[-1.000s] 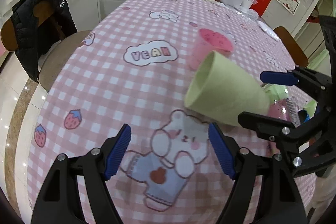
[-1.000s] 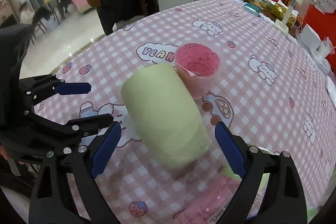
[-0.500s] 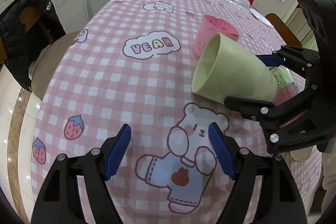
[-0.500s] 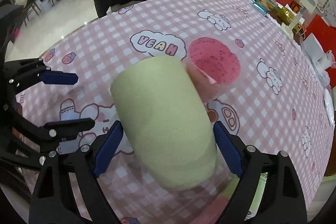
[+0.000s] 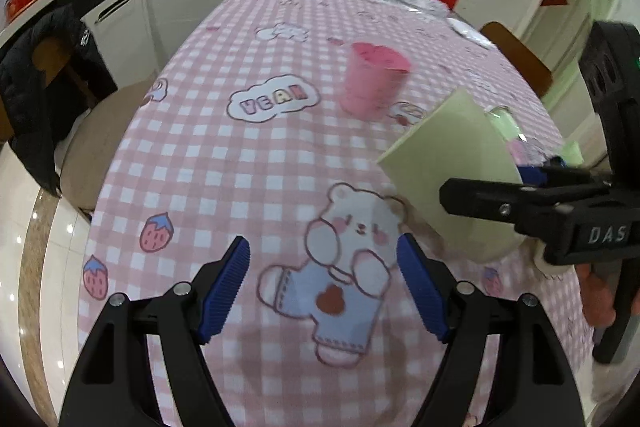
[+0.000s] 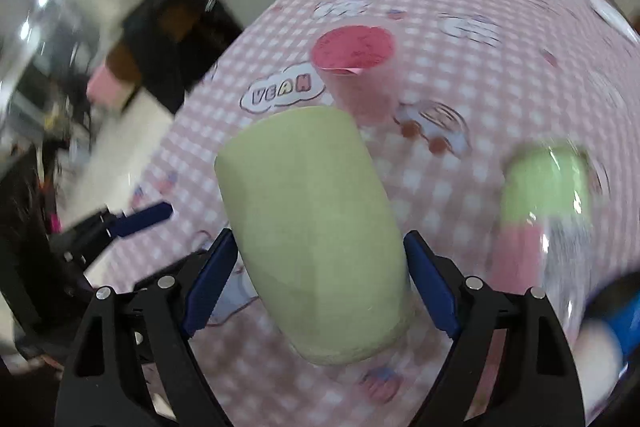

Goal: Flip cup upside down
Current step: 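Rotate the held pale green cup with the left tool, rim turning upward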

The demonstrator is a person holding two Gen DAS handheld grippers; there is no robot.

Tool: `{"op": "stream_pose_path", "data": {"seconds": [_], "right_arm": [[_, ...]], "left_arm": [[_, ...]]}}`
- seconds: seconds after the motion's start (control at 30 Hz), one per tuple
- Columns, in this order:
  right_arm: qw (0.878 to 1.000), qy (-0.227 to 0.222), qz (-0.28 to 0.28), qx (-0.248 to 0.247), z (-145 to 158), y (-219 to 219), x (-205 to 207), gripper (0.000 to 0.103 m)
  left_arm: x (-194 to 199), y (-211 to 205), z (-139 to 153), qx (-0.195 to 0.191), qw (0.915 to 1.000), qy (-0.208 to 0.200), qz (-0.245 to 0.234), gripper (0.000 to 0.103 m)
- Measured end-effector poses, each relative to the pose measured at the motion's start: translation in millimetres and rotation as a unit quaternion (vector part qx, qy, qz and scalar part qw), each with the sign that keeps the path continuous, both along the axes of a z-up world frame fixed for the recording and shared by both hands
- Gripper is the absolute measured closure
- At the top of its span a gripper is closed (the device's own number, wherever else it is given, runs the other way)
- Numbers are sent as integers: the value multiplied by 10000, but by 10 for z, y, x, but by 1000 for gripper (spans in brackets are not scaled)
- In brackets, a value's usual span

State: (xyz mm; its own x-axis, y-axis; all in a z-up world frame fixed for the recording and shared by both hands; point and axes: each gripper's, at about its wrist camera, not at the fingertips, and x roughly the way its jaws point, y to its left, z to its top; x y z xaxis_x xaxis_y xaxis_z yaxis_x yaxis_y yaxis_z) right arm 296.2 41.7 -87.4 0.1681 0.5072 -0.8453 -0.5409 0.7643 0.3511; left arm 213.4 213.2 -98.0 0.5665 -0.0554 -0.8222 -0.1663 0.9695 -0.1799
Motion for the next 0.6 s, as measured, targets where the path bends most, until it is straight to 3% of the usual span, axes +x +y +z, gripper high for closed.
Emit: {"op": "stream_pose_path", "data": {"seconds": [0.17,0.37,0.6], "right_arm": [[9911,597,-1099,450,-30,-371,-421,22],[9774,266,-2068,348,31,-599,-952,22],[9597,172,-2805,49,-117,-660,-1135,22]], "left_arm": [[-225,-104,34,-83,9996,34,-253,28],[-438,-222,1,29,9993,121,-347,28],[-569,-365,-61,16,9981,174,-588,28]]}}
